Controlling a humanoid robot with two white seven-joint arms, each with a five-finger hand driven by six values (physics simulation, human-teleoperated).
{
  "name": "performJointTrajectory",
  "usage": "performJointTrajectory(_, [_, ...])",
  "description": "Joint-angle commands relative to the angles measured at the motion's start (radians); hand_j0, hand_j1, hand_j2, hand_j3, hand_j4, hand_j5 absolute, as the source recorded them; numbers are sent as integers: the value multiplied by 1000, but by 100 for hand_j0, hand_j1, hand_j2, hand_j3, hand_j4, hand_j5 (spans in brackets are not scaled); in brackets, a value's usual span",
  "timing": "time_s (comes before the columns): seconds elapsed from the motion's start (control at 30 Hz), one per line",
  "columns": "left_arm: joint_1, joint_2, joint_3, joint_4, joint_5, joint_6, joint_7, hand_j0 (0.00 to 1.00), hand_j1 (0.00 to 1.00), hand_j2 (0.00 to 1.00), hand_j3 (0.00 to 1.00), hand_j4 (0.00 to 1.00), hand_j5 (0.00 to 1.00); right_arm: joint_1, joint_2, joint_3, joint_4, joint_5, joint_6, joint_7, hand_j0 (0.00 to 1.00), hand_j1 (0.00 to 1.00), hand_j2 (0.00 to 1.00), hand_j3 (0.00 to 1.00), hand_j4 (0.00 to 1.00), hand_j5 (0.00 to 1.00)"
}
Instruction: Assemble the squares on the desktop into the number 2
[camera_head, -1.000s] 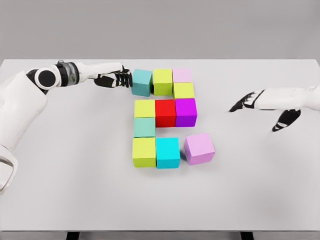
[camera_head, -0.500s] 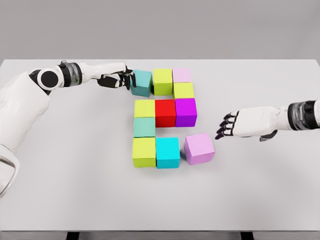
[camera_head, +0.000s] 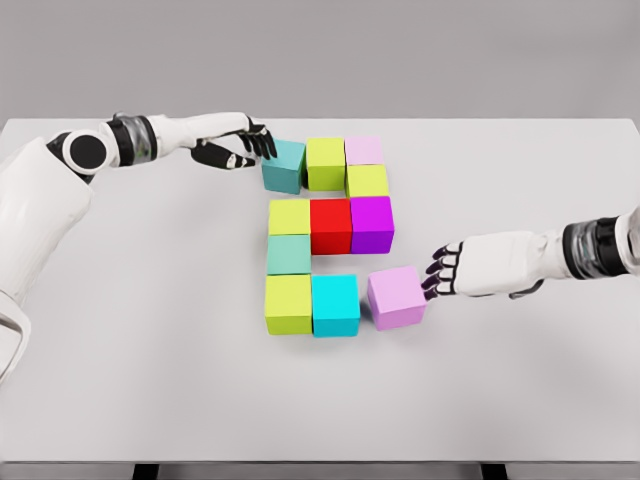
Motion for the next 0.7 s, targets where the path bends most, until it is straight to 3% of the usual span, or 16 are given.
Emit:
performJointTrajectory(0.0, [0,30,1,-23,27,3,0,61,61,61,61,61,61,0,-2,0,-12,-4,2,0,100,100,100,100,100,100])
performJointTrajectory(0.13, [0,58,-4,-23,30,15,0,61,61,61,61,61,61,0,3,0,-20,-5,2,0,100,100,100,100,100,100])
performJointTrajectory(0.27, [3,61,-24,-11,9,84,0,39,39,39,39,39,39,0,8,1,-21,-5,2,0,100,100,100,100,100,100])
performJointTrajectory(0.4, [5,49,-48,-11,-146,188,0,39,39,39,39,39,39,0,14,8,-21,-5,2,0,100,100,100,100,100,100])
performJointTrajectory(0.47, [5,46,-48,-11,-185,208,0,39,39,39,39,39,39,0,18,9,-21,-5,2,0,100,100,100,100,100,100])
performJointTrajectory(0.67, [5,29,-67,-70,-198,231,0,38,38,38,38,38,38,-2,26,14,-21,-4,2,0,100,100,100,100,100,100])
